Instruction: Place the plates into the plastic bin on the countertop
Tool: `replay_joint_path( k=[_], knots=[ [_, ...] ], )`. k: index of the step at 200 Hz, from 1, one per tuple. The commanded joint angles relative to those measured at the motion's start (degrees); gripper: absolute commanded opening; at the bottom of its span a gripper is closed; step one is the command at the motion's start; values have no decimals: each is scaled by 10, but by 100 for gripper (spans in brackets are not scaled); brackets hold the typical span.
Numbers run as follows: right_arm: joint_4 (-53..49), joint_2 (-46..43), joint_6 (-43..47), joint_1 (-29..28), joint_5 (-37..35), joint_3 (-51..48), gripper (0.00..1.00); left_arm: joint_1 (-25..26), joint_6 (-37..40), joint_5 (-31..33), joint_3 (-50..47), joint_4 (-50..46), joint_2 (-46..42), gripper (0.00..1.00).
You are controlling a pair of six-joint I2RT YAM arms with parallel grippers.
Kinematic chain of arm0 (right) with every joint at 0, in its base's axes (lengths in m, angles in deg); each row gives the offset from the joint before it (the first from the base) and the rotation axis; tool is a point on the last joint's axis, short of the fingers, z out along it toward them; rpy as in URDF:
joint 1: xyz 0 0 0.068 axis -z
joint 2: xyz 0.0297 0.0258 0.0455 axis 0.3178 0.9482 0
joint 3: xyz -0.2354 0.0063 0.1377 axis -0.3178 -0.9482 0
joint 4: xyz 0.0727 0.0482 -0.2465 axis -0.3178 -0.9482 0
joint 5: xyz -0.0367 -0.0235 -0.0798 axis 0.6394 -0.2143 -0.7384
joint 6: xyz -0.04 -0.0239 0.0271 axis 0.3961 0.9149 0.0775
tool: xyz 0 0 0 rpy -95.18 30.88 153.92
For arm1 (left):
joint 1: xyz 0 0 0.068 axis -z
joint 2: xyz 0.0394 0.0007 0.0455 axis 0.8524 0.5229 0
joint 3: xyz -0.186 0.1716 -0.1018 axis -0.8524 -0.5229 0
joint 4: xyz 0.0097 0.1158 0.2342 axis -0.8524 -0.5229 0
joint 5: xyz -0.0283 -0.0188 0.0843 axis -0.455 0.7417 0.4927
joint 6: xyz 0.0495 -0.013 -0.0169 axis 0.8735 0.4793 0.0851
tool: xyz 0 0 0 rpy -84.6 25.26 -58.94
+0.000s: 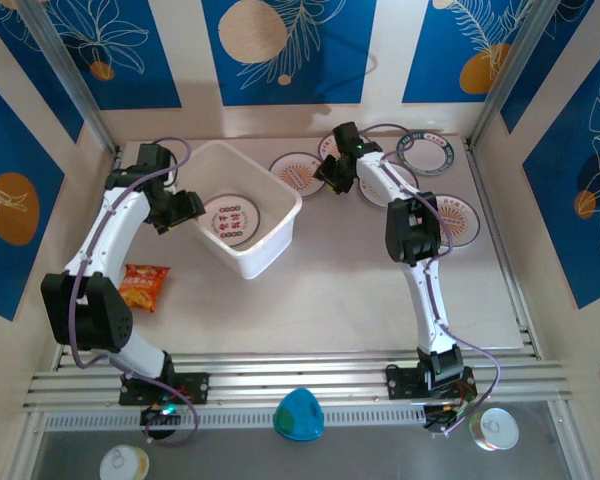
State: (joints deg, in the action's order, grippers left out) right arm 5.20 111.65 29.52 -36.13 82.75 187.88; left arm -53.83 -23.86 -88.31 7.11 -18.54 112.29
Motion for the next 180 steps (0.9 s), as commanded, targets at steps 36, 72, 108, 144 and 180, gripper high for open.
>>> replay_joint_path(
  k=[36, 72, 108, 144, 180],
  knots=[
    [-23, 15, -13, -11, -21, 8, 41, 5, -2, 12, 17, -20, 7, 66],
    [1, 38, -33, -16, -15, 17, 38, 6, -5, 14, 17, -21, 7, 66],
    [-6, 62, -40, -19, -21, 45, 34, 6, -7, 14, 14, -21, 7, 66],
    [-2, 60, -43, -22, -43, 45, 23, 11, -6, 11, 14, -19, 6, 66],
    [16, 21, -39, -27, -73, 9, 11, 12, -6, 7, 10, -16, 2, 66]
  ],
)
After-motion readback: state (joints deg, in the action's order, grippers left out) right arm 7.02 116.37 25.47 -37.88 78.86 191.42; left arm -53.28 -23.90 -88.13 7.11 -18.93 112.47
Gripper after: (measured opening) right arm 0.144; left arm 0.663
